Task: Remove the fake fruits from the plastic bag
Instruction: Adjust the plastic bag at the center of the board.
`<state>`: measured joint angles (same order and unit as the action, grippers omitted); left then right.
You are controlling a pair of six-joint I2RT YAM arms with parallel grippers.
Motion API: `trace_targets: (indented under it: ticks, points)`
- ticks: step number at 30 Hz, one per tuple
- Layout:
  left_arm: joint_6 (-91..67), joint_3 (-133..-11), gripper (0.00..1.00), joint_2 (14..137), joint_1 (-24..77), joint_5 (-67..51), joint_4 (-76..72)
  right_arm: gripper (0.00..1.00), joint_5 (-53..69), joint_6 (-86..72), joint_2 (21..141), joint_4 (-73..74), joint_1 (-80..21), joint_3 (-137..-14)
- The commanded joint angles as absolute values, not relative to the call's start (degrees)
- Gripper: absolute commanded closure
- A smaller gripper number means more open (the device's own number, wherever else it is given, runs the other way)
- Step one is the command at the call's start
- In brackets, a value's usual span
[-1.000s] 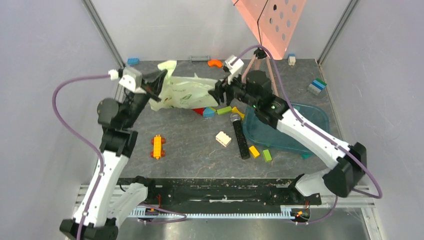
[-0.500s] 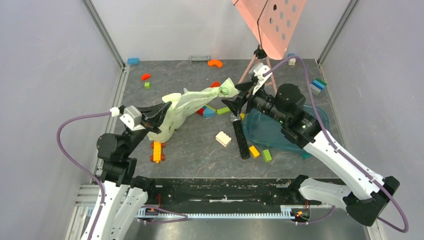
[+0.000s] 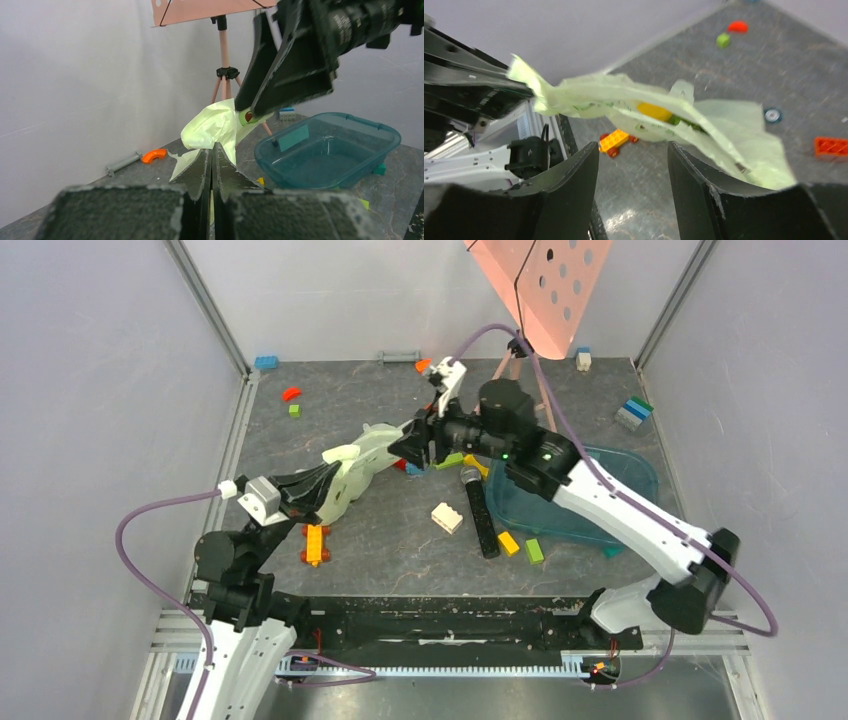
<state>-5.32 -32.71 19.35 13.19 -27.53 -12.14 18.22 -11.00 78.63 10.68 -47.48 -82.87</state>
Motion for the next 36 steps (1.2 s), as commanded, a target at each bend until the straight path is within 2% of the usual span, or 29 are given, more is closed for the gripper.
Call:
trace_targets:
  ticks: [1,9,17,36]
  points:
    - [-8.2,-31.6,0.98,18.1,12.9,-27.6,-13.4,0.45,19.2,-14.5,83.0,10.4,-48.8,-85.1]
    - [-7.6,-30.9,0.98,16.6,12.9,-27.7,-13.0,0.45,21.0,-17.6,88.7,4.8,-49.4,-86.4]
    - [-7.5,-32.0,0.98,17.0,12.9,-28.7,-13.6,0.46,22.8,-18.9,93.6,4.4,-49.5,-90.9]
    - [-7.5,-32.1,0.98,16.7,12.9,-29.5,-14.0,0.47,23.0,-21.5,102.2,0.9,-49.7,-92.9]
